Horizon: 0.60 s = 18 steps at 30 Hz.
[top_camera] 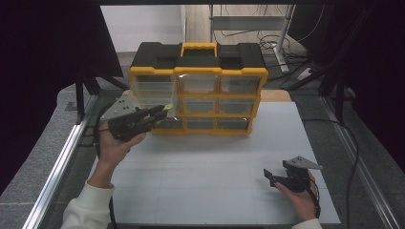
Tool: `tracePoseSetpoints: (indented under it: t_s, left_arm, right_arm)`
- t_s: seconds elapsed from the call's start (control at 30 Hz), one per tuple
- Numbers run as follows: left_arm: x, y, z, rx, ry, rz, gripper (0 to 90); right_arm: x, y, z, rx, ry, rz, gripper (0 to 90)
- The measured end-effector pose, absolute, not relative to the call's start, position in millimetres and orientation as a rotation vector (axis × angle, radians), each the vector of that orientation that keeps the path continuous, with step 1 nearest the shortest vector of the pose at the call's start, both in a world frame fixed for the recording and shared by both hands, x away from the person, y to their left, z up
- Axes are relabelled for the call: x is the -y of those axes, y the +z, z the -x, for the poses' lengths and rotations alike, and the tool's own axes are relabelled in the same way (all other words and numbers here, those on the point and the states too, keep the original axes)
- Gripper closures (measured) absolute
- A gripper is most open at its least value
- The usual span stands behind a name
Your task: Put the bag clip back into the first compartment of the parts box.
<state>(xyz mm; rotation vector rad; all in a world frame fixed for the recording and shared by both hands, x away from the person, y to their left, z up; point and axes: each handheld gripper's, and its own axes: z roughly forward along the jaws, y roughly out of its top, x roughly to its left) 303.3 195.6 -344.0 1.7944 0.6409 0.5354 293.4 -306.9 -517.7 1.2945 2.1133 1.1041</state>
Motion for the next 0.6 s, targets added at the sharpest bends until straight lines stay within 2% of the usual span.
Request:
tracePoseSetpoints:
  t_s: [0.6]
  left_arm:
    - [-195.1, -341.5, -292.8, -0.613, 0.515, -1.793, 77.6]
  right_arm:
    - [307.4, -517.5, -293.4, -2.111, 1.103, -1.291, 13.9]
